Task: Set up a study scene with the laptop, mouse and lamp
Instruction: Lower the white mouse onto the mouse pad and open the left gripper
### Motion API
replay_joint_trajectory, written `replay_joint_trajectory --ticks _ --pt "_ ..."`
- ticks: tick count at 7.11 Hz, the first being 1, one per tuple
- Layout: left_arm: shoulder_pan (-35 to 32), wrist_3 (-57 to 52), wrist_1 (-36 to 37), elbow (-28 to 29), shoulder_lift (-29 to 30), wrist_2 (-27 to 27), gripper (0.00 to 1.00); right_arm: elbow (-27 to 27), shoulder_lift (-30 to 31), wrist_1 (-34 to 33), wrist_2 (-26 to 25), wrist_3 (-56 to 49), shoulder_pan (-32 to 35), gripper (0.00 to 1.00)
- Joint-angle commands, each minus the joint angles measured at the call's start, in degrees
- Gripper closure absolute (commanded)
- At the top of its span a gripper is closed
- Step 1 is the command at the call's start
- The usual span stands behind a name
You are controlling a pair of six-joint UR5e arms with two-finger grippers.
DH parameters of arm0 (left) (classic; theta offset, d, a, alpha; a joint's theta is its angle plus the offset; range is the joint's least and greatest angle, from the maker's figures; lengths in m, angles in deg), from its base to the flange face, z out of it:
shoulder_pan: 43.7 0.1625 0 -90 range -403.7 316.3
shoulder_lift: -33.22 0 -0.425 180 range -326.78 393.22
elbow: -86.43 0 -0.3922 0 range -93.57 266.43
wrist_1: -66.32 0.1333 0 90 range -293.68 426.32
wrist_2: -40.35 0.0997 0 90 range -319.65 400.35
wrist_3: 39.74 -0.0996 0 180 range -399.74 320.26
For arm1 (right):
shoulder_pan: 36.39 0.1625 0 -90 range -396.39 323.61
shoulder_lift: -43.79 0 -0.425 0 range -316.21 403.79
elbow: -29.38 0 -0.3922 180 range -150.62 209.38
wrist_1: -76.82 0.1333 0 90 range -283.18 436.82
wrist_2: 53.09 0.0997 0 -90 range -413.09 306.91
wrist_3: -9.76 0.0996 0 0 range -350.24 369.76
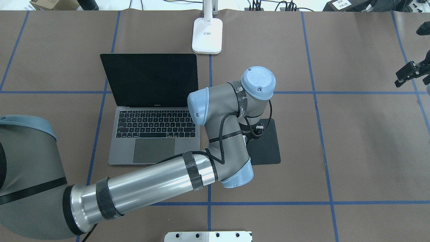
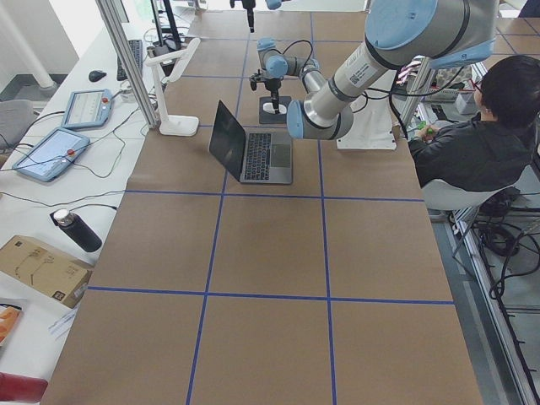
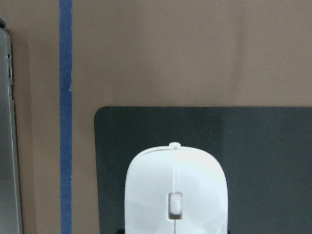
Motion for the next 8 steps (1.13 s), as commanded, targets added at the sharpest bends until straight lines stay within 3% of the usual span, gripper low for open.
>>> replay_joint_trajectory --ticks 1,4,7,8 --pt "0.24 -0.08 -0.08 1.30 1.17 -0.08 0.76 0.02 0.00 -0.01 0.00 0.00 -0.01 0.01" --pt "0.51 -0.08 -0.43 2.35 1.44 0.01 0.75 0.02 0.00 -0.01 0.00 0.00 -0.01 0.01" --pt "0.60 -0.08 -0.87 3.32 1.70 0.10 0.68 -0.07 0.00 -0.01 0.00 0.00 -0.01 0.01" --pt "0.60 -0.08 -0.96 3.41 1.71 0.80 0.61 -0.07 0.00 -0.01 0.00 0.00 -0.10 0.01"
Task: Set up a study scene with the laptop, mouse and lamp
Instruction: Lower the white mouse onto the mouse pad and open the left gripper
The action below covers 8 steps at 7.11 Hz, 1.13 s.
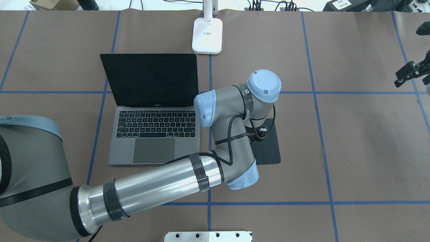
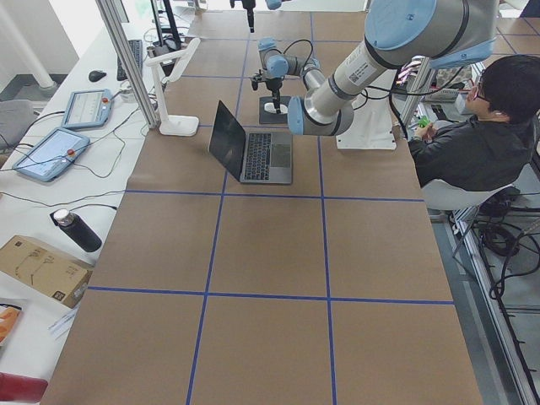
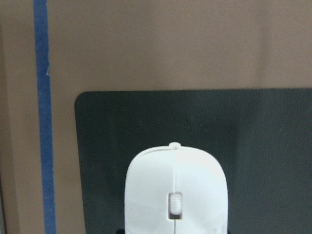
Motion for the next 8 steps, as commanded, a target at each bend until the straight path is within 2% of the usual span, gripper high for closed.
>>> replay_joint_trajectory --ticks 1,2,3,6,8 --pt "0.00 0.00 -0.15 0.67 0.25 0.66 0.46 -0.01 0.00 -0.01 0.00 0.00 -0.05 0.01" --pt "0.00 0.09 -0.15 0.67 0.51 0.83 0.22 -0.01 0.00 -0.01 0.00 0.00 -0.05 0.01" --pt "0.00 0.09 -0.06 0.67 0.60 0.84 0.09 -0.01 0.09 0.08 0.00 0.00 -0.05 0.01" --pt "0.00 0.09 0.03 0.67 0.60 1.45 0.07 -0.01 0.09 0.08 0.00 0.00 -0.05 0.01" --pt "-0.78 0.09 0.73 -2.56 0.51 1.36 0.04 0.08 0.09 0.08 0.09 0.00 0.04 0.01"
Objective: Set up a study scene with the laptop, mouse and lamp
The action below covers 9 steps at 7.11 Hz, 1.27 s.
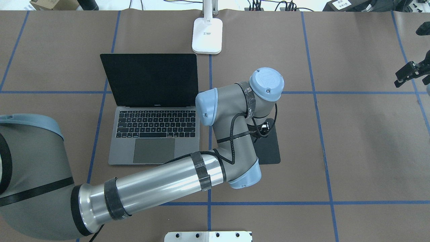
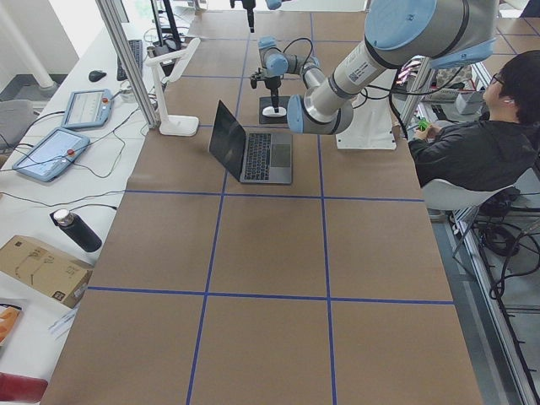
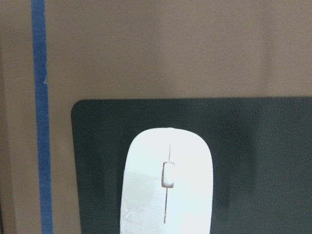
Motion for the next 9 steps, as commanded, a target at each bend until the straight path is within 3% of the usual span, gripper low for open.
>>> replay_joint_trajectory --ticks 1,2,4,5,6,7,8,9 --pt "-1.08 0.09 0.48 -4.50 -1.12 -0.11 0.01 0.08 0.65 0.01 0.29 0.00 0.12 0.01" --pt "-1.61 0.00 0.57 -9.92 -5.04 -0.11 0.01 0.34 1.10 0.01 0.91 0.00 1.52 0.01" --pt "-3.97 -0.18 1.27 -31.31 -20.56 -0.11 0.01 0.25 2.59 0.62 2.92 0.26 4.33 0.01" --pt "-6.08 -1.31 5.02 -39.17 -25.86 -0.20 0.01 0.25 2.33 0.71 2.67 0.79 4.43 0.01" --pt "-8.10 -9.50 10.54 -48.38 -30.70 -0.20 0.01 0.08 2.42 0.71 2.32 0.79 4.69 0.01" --pt "-10.12 -16.19 11.46 -58.22 -41.80 -0.11 0.01 0.25 2.94 0.71 -0.29 0.27 4.87 0.01" --pt "-11.97 -19.83 11.21 -64.84 -52.26 -0.03 0.01 0.17 2.86 0.71 -3.54 0.09 4.87 0.01" --pt "-15.21 -20.13 9.47 -66.56 -57.59 -0.11 0.01 0.08 2.86 0.71 -2.96 0.26 5.31 0.01"
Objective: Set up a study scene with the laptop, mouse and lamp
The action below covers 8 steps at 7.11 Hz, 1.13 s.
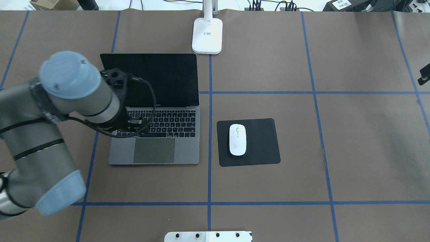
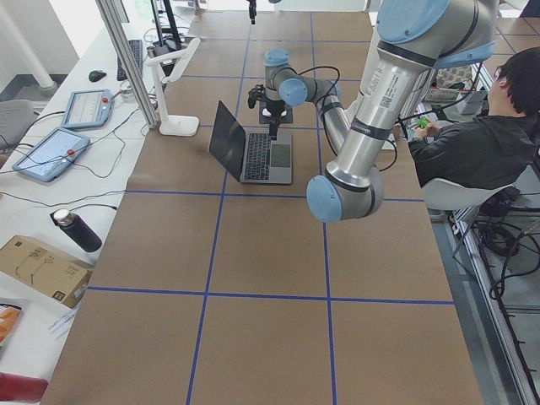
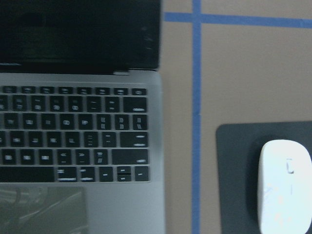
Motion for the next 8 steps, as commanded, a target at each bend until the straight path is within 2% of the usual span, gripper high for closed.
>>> replay_joint_trajectory --ticks 1,2,3,4,5,6,8 --pt "-8.60 -6.80 -3.87 -4.71 -13.16 -0.38 0.01 -0.61 0.12 0.01 1.04 0.02 0.55 0.01" --pt "-15.78 -17.98 -5.38 -3.31 -16.77 -0.90 0.01 -0.62 0.65 0.01 1.93 -0.07 0.73 0.01" --pt "-24.12 -29.58 -5.39 1.40 -17.59 -5.78 0.01 -0.09 1.61 -0.08 1.94 0.02 1.60 0.01" --pt "-32.38 -36.31 -5.57 7.97 -17.51 -9.40 0.01 0.09 2.40 -0.08 2.02 0.10 2.57 0.01" --pt "-38.04 -43.42 -7.48 13.17 -17.59 -11.61 0.01 -0.09 3.19 -0.08 3.24 0.02 3.27 0.01" --pt "-43.05 -50.02 -10.11 18.79 -17.68 -11.72 0.01 -0.26 4.50 0.27 6.74 -0.59 4.50 0.01" --pt "-49.92 -61.38 -15.14 26.20 -20.21 -11.81 0.01 -0.44 9.59 3.85 7.21 -4.10 6.61 0.01"
